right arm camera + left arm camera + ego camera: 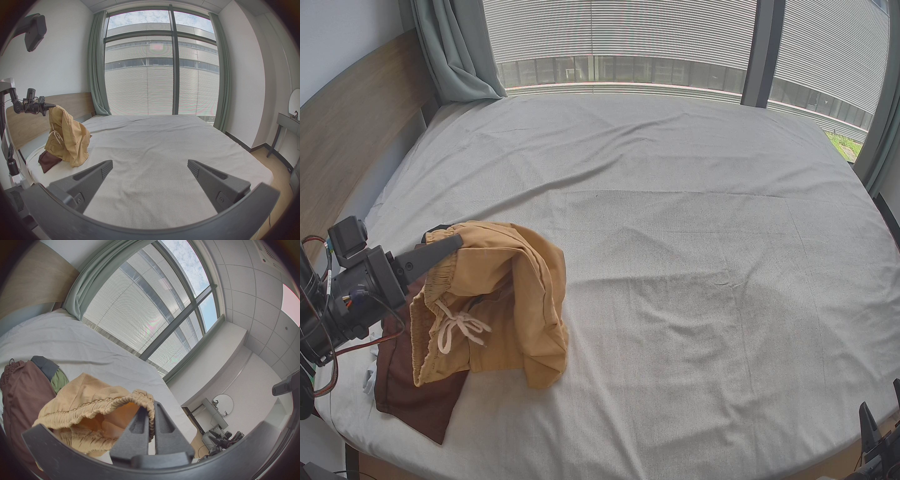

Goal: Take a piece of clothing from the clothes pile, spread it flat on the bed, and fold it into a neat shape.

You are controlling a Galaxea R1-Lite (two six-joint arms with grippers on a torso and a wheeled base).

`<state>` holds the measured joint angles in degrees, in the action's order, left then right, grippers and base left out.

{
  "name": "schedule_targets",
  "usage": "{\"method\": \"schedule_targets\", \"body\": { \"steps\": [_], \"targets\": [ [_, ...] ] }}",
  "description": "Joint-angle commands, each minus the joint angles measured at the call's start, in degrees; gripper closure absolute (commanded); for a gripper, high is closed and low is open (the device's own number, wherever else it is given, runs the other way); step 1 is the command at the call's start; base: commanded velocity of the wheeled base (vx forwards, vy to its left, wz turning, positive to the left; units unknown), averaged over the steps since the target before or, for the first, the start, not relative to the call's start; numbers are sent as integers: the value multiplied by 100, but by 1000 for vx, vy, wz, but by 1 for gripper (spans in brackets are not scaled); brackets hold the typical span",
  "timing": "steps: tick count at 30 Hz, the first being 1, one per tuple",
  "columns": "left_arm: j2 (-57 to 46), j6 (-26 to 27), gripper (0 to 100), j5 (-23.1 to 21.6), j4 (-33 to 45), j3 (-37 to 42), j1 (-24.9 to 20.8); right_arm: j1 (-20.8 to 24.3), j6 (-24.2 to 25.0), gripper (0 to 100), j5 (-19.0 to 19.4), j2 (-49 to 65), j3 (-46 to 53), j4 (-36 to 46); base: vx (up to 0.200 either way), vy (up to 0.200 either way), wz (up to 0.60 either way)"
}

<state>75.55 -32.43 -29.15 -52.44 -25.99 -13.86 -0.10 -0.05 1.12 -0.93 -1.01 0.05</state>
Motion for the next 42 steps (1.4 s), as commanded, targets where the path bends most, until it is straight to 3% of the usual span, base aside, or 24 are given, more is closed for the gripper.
{"method": "schedule_targets", "body": {
  "steps": [1, 8, 12, 19, 23, 42],
  "targets": [
    [-101, -18, 100, 225, 32, -90, -433, 1, -13, 0, 2, 40, 101, 4, 0, 0, 0],
    [48, -88, 100, 761, 41, -143, -1145, 1, -13, 0, 2, 40, 101, 4, 0, 0, 0],
    [101, -501, 100, 1016, -3, -266, -1462, 1, -13, 0, 2, 40, 101, -5, 0, 0, 0],
    [145, -1372, 100, 2159, -3, -741, -2349, 1, -13, 0, 2, 40, 101, 4, 0, 0, 0],
    [224, -1697, 100, 2510, -11, -855, -2701, 1, -13, 0, 2, 40, 101, 4, 0, 0, 0],
    [1656, -2716, 100, 2458, -574, -1286, -3738, 1, -4, 0, 2, 40, 101, -5, 0, 0, 0]
  ]
}}
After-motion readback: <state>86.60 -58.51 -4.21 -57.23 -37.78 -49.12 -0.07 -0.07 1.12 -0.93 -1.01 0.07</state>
